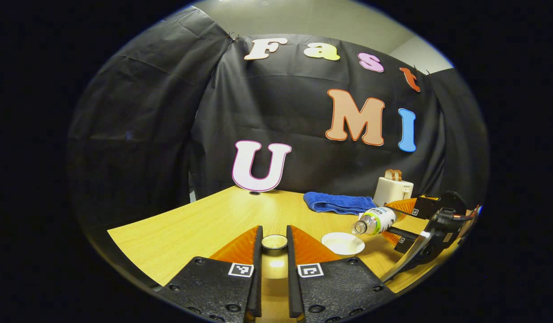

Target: Open the teacup lid with one hand, grasp the water bottle and pour water into the teacup with the other hand; after pouring, place the water bottle on the coaster and then close the teacup lid.

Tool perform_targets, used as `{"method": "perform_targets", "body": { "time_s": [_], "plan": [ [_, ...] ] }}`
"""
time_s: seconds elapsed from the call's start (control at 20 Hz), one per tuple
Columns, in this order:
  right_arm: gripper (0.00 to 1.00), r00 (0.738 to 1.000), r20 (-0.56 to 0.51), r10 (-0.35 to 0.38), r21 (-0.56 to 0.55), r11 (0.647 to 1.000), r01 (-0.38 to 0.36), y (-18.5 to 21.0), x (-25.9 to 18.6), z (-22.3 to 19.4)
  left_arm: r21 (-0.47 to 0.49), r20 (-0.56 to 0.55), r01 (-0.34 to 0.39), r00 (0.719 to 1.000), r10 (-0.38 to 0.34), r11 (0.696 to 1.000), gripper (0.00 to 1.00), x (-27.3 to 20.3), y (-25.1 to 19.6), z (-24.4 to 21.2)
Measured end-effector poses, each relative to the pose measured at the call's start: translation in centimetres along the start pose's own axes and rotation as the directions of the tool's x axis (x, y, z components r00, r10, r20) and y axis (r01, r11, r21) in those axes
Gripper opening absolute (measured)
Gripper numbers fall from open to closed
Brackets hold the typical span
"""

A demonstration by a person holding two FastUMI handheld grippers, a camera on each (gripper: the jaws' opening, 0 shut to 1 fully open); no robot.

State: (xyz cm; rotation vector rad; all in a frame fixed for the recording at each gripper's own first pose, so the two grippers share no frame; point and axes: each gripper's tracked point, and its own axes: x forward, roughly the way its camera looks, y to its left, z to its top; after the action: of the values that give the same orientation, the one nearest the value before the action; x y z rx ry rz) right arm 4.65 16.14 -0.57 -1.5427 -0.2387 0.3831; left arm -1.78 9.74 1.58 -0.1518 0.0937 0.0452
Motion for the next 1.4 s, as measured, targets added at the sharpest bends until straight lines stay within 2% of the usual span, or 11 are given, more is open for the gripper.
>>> {"method": "perform_targets", "body": {
  "time_s": [0.1, 0.2, 0.25, 0.4, 0.5, 0.7, 0.9, 1.1, 1.25, 1.4],
  "plan": [
    [0.66, 1.0, -0.015, 0.024, 0.123, 0.992, -0.022, -0.2, -0.4, -0.2, 0.007, -0.005, 0.004, 1.0, -0.004, 1.0, 0.21, 0.1, -0.3, -0.2],
    [0.67, 0.998, -0.025, 0.057, 0.258, 0.965, -0.049, -0.3, -0.5, -0.1, 0.014, -0.009, 0.01, 1.0, -0.01, 1.0, 0.21, 0.3, -0.7, -0.3],
    [0.64, 0.997, -0.028, 0.067, 0.316, 0.947, -0.055, -0.5, -0.7, -0.2, 0.018, -0.011, 0.015, 1.0, -0.015, 1.0, 0.21, 0.3, -0.9, -0.2],
    [0.65, 0.996, -0.032, 0.088, 0.457, 0.887, -0.063, -0.7, -0.6, -0.6, 0.033, -0.011, 0.025, 1.0, -0.025, 0.999, 0.21, 0.5, -1.7, -0.1],
    [0.66, 0.995, -0.035, 0.098, 0.547, 0.835, -0.063, -0.9, -0.6, -0.9, 0.04, -0.011, 0.03, 1.0, -0.029, 0.999, 0.21, 0.5, -2.0, 0.1],
    [0.67, 0.993, -0.037, 0.11, 0.723, 0.689, -0.049, -2.2, 0.7, -2.9, 0.041, -0.016, 0.043, 0.999, -0.042, 0.998, 0.21, 0.6, -2.9, -0.1],
    [0.65, 0.993, -0.054, 0.104, 0.856, 0.516, -0.008, -3.6, 2.3, -5.3, 0.055, -0.027, 0.048, 0.999, -0.047, 0.997, 0.21, 0.7, -3.4, -0.4],
    [0.66, 0.992, -0.069, 0.102, 0.922, 0.387, 0.024, -3.7, 3.9, -7.3, 0.049, -0.042, 0.059, 0.998, -0.057, 0.997, 0.21, 0.7, -3.9, -0.9],
    [0.65, 0.991, -0.08, 0.109, 0.961, 0.273, 0.047, -3.7, 5.3, -8.8, 0.042, -0.053, 0.073, 0.996, -0.07, 0.996, 0.21, 0.8, -4.6, -1.2],
    [0.66, 0.988, -0.092, 0.12, 0.98, 0.186, 0.069, -3.1, 6.7, -10.1, 0.052, -0.055, 0.079, 0.996, -0.076, 0.996, 0.21, 0.8, -5.0, -1.4]
  ]
}}
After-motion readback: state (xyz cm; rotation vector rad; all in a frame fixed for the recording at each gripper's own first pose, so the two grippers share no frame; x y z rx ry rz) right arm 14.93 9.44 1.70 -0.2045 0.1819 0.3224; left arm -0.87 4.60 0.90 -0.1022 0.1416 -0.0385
